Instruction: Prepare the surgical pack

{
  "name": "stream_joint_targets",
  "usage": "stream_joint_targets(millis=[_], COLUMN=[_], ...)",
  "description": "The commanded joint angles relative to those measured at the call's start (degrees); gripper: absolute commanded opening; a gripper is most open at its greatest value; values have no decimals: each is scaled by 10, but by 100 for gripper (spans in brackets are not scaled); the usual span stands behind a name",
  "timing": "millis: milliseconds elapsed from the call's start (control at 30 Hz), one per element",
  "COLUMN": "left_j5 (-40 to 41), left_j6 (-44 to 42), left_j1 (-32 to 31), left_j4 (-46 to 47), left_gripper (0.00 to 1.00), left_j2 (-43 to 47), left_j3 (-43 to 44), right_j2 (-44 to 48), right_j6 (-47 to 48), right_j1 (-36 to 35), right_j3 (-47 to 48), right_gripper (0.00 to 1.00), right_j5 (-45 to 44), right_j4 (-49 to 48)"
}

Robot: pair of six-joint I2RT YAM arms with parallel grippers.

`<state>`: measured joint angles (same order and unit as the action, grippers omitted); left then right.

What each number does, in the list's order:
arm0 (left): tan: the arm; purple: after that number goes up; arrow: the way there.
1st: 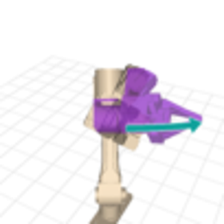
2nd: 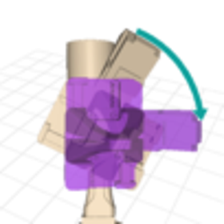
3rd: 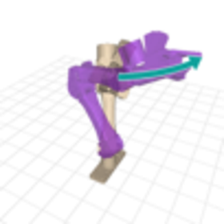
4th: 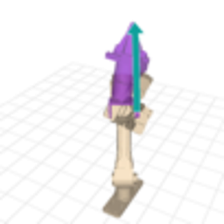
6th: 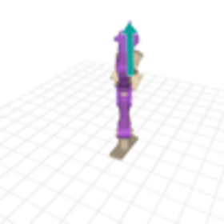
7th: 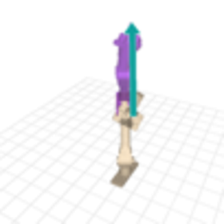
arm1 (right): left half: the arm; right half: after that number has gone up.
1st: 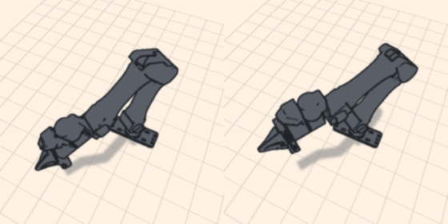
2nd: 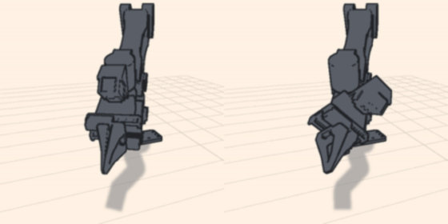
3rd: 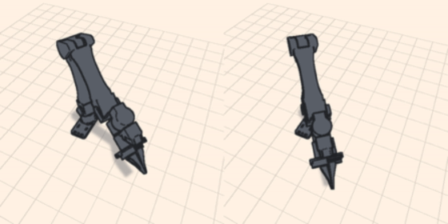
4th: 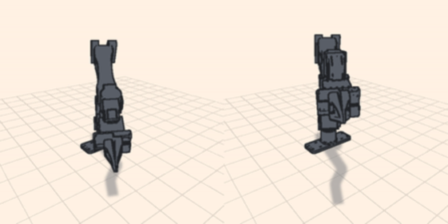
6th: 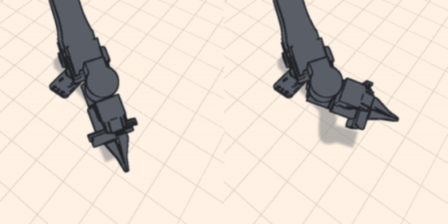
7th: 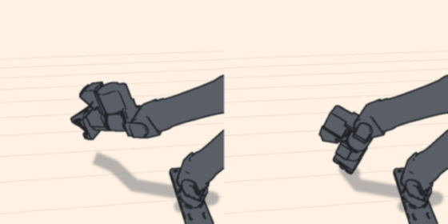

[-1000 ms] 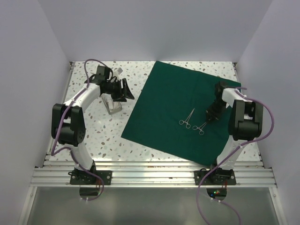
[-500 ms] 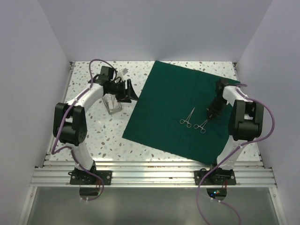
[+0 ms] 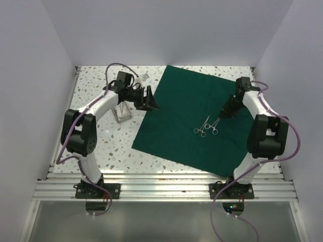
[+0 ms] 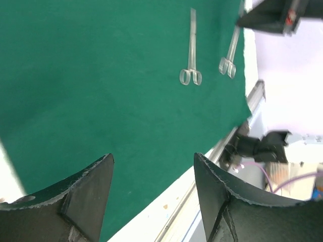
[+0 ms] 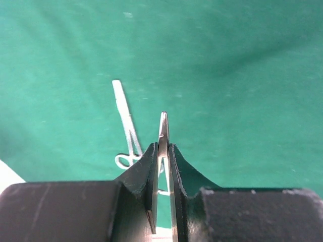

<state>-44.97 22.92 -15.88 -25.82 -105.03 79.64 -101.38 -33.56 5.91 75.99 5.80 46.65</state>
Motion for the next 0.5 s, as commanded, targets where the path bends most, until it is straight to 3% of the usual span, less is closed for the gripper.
stream_joint_targets(millis=[0,133,267,467], left_j5=[-59,-82,-113,-137], left_j6=[5,26,49,74], left_j1=[-17,-33,-49,-57], left_j4=[49,86,117,145], left_gripper=[69,71,73,74], left_j2=[-13,-17,-27,-28], left_j3=[28,29,26,8], right_j2=[23,14,7,-18], right_j6=[15,36,39,7], right_j1=[-11,-62,-170,-240], right_j3=[28,55,105,152], right_gripper=[0,0,0,0], right_j5=[71,139,158,191], right_j4=[-30,-56,-88,-144])
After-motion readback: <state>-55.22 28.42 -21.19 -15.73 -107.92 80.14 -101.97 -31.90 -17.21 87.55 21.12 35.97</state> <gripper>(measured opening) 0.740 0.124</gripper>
